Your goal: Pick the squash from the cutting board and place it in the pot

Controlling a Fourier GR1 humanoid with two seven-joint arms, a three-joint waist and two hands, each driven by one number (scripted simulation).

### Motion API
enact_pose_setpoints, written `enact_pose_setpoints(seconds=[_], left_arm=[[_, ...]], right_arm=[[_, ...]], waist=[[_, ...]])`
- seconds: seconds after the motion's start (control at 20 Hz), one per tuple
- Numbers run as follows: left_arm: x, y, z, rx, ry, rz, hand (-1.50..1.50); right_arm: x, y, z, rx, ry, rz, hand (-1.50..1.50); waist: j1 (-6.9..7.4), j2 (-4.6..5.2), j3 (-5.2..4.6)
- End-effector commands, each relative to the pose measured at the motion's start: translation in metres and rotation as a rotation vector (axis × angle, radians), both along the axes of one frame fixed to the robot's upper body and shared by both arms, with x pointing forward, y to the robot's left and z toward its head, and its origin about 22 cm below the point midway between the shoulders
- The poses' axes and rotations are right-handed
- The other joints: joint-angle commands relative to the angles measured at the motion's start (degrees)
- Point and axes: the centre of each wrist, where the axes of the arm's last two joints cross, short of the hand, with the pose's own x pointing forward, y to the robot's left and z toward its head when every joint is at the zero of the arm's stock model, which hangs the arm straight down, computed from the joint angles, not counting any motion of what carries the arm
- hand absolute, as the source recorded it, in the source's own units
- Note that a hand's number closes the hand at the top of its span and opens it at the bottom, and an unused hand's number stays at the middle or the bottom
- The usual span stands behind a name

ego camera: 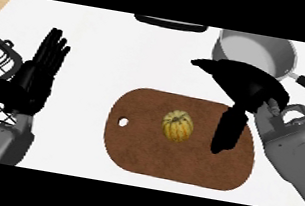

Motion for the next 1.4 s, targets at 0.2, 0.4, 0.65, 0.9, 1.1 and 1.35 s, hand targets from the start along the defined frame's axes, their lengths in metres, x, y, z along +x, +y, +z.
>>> enact_pose_setpoints(seconds=[0.2,0.4,0.65,0.9,1.1,1.35], left_arm=[[0.017,0.024,0.029,0.018,-0.082,0.049,0.00],[0.011,0.023,0.022,0.004,-0.063,0.031,0.00],[0.022,0.027,0.031,0.002,-0.077,0.056,0.00],[0.022,0.010,0.009,0.015,-0.062,0.057,0.00],[0.015,0.024,0.021,0.018,-0.058,0.045,0.00],[0.015,0.019,0.016,-0.003,-0.058,0.039,0.00]], right_arm=[[0.014,0.043,-0.031,-0.178,0.140,-0.093,-1.50],[0.013,0.037,-0.028,-0.157,0.188,-0.089,-1.50],[0.002,0.038,-0.054,-0.172,0.187,-0.070,-1.50],[-0.010,0.055,-0.064,-0.133,0.148,-0.044,-1.50],[-0.007,0.069,-0.060,-0.165,0.127,-0.068,-1.50],[-0.009,0.068,-0.093,-0.261,0.140,-0.089,-1.50]], waist=[[-0.11,-0.07,0.41],[-0.57,-0.28,0.45],[-0.88,-0.20,0.47],[-0.93,-0.16,0.48],[-0.52,-0.25,0.47],[-0.48,-0.21,0.47]])
